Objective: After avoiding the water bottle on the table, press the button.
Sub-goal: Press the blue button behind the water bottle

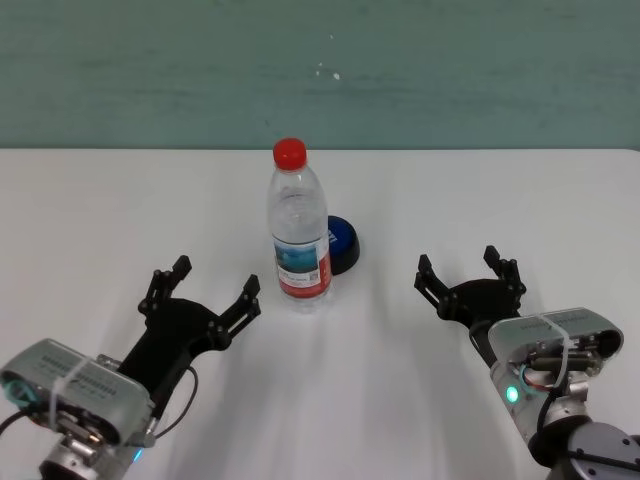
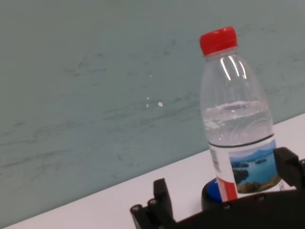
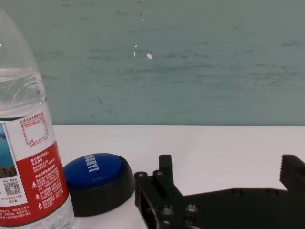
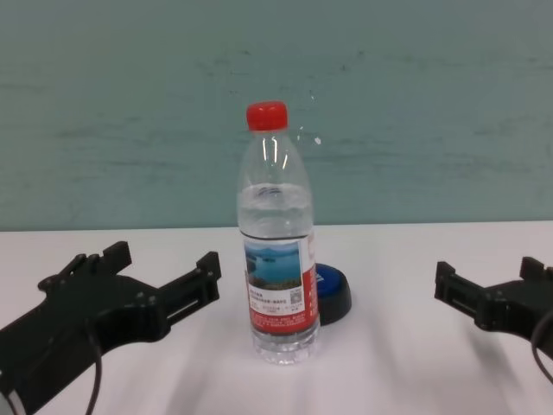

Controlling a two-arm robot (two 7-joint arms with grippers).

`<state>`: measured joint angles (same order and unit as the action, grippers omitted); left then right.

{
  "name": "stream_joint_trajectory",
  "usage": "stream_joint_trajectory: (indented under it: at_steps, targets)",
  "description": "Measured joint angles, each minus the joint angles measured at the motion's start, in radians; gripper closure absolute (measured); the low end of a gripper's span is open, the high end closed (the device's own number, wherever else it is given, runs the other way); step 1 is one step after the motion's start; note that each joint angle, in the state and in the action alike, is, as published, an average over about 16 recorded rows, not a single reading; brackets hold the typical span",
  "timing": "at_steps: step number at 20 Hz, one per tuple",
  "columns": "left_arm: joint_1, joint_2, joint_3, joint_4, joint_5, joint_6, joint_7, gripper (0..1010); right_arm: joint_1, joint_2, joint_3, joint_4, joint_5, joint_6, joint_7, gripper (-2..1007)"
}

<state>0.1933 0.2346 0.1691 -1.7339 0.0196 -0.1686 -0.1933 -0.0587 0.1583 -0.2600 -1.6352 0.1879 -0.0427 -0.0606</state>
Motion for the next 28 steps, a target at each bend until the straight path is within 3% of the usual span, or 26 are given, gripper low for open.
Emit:
stream_joint_trajectory:
  at_steps: [13,28]
  targets:
    - [-0.024,-0.006,0.017,0.013,0.003,0.017,-0.002,0,0.000,0.000,0.000,0.000,0.000,0.000,0.000,1]
    - [-0.031,-0.010,0.028,0.022,0.006,0.016,0.001,0,0.000,0.000,0.000,0.000,0.000,0.000,0.000,1]
